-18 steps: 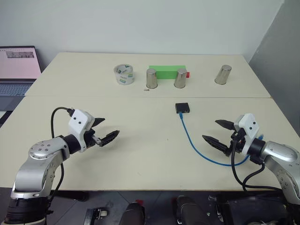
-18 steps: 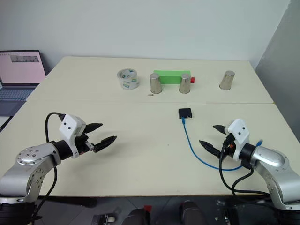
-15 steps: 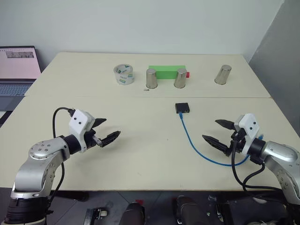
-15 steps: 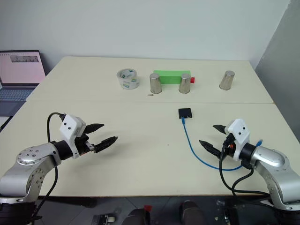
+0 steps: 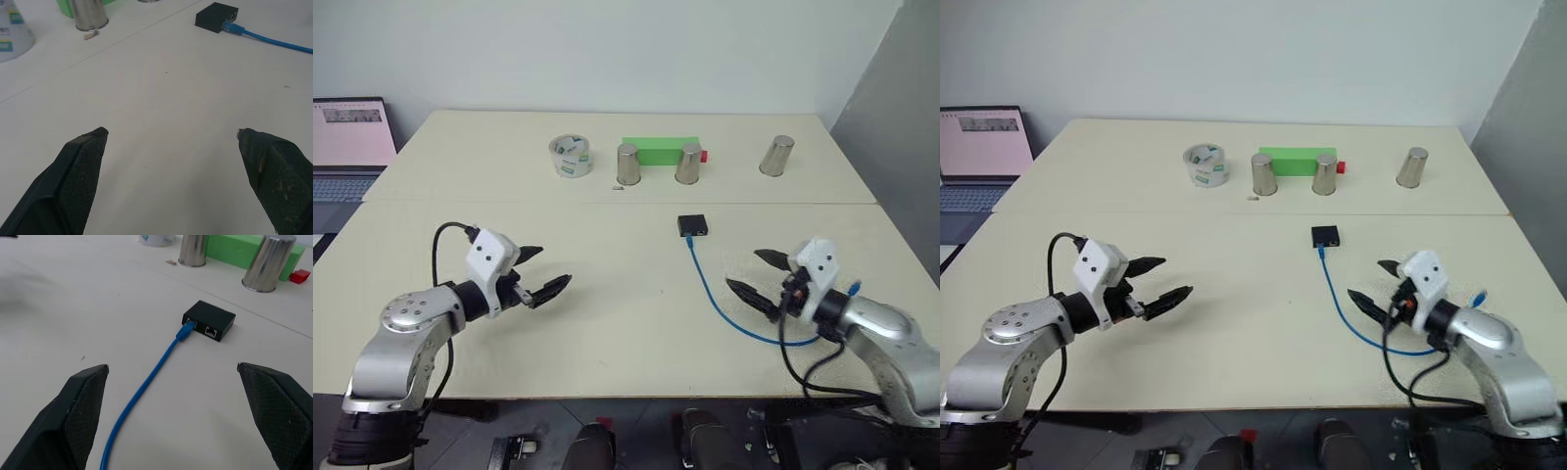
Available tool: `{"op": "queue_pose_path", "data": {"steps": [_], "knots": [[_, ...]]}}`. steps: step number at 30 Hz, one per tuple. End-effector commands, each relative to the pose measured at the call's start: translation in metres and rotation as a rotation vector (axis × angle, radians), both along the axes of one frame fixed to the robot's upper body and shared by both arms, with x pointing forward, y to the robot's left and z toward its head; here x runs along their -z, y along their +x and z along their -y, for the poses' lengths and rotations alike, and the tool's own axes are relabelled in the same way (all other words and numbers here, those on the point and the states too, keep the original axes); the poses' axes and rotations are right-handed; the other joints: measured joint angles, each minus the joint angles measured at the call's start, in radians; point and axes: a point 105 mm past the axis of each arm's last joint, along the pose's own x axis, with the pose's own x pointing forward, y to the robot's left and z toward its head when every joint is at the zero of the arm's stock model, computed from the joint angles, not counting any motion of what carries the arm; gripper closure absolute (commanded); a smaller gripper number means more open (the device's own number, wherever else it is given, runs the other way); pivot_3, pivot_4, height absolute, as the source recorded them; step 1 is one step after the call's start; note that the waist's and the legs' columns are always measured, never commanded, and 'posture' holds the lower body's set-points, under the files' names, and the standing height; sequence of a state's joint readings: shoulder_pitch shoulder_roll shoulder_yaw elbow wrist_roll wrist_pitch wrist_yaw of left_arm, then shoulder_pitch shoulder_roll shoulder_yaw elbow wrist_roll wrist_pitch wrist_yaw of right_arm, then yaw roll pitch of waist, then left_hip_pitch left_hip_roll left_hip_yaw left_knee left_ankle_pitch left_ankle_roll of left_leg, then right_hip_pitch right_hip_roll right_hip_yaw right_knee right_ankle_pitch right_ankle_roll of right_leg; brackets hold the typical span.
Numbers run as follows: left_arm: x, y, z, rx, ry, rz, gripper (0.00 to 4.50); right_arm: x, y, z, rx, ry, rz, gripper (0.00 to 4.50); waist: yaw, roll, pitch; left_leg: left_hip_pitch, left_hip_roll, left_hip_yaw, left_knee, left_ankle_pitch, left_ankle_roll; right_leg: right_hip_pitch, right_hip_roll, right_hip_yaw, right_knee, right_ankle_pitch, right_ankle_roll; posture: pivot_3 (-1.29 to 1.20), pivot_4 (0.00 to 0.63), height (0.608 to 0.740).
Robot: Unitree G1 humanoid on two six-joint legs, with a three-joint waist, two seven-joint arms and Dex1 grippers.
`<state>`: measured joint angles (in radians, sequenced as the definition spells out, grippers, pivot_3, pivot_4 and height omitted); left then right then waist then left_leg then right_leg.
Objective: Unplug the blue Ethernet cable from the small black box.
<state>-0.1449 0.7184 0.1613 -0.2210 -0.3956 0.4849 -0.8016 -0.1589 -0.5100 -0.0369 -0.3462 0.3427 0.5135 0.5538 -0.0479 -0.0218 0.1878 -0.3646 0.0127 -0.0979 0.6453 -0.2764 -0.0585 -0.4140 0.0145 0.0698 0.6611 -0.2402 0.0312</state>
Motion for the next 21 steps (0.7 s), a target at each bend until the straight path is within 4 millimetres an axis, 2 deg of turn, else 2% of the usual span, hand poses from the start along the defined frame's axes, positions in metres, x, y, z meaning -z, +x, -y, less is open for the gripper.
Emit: {"op": "queue_pose_path", "data": {"steps": [1,5,9,13,17,21], "knots": [[-0.006,0.002,0.012,0.057,0.013,0.010,0.00,0.007,0.022,-0.006,0.106,0.013,0.005,0.02,-0.002,0.000,0.000,0.000,0.000,0.000,0.000,0.000,0.000,0.000,0.000,0.000,0.000,0.000,0.000,0.00,0.150,0.740],[-0.014,0.006,0.024,0.118,-0.013,0.034,0.00,0.016,0.045,-0.025,0.175,0.053,-0.013,0.02,-0.003,0.000,0.000,-0.001,0.000,0.000,0.000,0.000,0.000,-0.001,0.000,0.000,0.000,0.000,0.000,0.00,0.150,0.740],[-0.017,0.010,0.028,0.134,-0.007,0.052,0.00,0.026,0.063,-0.043,0.245,0.109,-0.054,0.02,-0.004,0.000,0.000,-0.001,0.000,0.000,-0.001,0.000,0.000,-0.002,0.000,0.000,0.001,0.000,-0.001,0.00,0.150,0.740],[-0.018,0.011,0.029,0.139,-0.006,0.062,0.00,0.035,0.078,-0.047,0.332,0.099,-0.068,0.02,-0.008,0.000,0.000,-0.002,0.000,0.001,-0.001,0.000,0.000,-0.004,0.000,0.001,0.002,0.000,-0.001,0.00,0.150,0.740],[-0.019,0.011,0.029,0.133,-0.013,0.068,0.00,0.039,0.083,-0.057,0.334,0.084,-0.085,0.72,-0.008,0.000,0.000,-0.003,0.000,0.001,-0.001,0.000,0.000,-0.005,0.000,0.001,0.002,0.000,-0.001,0.00,0.150,0.740],[-0.018,0.011,0.028,0.124,-0.013,0.068,0.00,0.044,0.084,-0.062,0.321,0.037,-0.086,1.74,-0.009,0.001,0.000,-0.002,0.000,0.001,-0.001,0.000,0.000,-0.005,0.000,0.001,0.003,0.000,-0.001,0.00,0.150,0.740]]}}
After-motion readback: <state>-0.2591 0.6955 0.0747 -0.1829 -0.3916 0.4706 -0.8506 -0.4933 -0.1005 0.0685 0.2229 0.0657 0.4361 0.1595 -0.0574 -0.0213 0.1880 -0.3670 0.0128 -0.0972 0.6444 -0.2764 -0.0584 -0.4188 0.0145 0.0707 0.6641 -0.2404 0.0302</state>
